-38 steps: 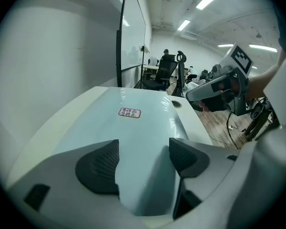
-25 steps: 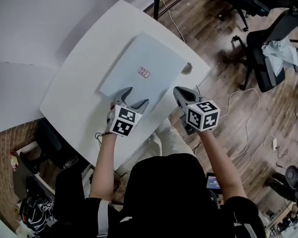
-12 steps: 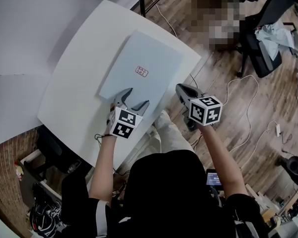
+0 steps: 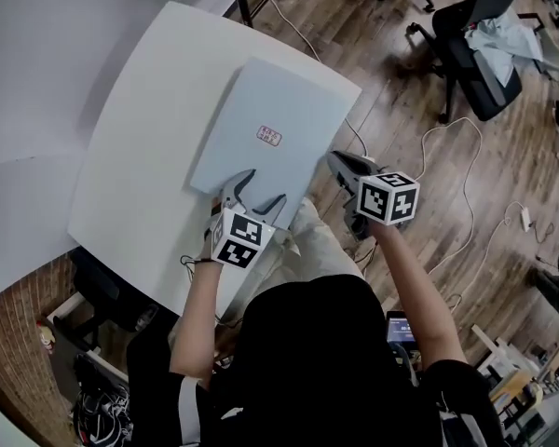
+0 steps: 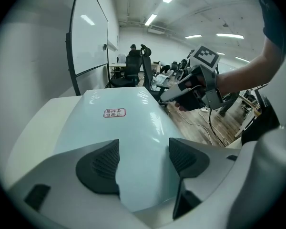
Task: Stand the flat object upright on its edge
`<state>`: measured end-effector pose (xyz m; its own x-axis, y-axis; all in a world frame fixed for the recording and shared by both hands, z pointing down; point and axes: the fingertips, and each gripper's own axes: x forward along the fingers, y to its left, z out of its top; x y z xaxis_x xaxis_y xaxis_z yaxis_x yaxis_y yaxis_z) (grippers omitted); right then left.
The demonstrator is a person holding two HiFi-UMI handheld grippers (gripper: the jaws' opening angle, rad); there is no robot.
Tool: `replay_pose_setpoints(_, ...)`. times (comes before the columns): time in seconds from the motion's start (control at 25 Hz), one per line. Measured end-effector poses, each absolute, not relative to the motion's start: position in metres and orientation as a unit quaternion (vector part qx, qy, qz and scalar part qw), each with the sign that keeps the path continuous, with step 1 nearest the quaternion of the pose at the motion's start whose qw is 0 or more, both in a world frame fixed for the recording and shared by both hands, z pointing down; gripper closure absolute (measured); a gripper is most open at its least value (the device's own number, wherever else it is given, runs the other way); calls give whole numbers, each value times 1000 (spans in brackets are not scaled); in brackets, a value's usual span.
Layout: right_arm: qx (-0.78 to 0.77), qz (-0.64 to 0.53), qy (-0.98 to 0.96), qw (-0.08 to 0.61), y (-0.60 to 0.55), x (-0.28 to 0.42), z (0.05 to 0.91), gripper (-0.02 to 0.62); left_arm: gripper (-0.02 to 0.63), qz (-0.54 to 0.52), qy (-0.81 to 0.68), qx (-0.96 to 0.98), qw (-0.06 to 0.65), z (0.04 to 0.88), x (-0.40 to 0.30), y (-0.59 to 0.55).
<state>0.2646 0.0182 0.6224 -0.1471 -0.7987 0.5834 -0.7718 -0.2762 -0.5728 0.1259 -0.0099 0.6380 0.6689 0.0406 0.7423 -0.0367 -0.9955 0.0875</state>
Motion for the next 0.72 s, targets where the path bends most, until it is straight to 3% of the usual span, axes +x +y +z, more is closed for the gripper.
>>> replay_pose_setpoints(0.44,-635,-523,553,134,43,281,639,547,284,408,20,912,36,637,126,9)
replay_pose_setpoints(0.48,-628,-529,551,148,42,282,640,538,284,409,21,912,36,638,127,9)
replay_pose_setpoints(0.6,-587,-553,554,207,37,280,641,425,284,411,22,911,36,638,127,9)
replay_pose_setpoints(0.72,-559,-567,551,249,35,280,646,400,284,415,26,909,36,639,125,9)
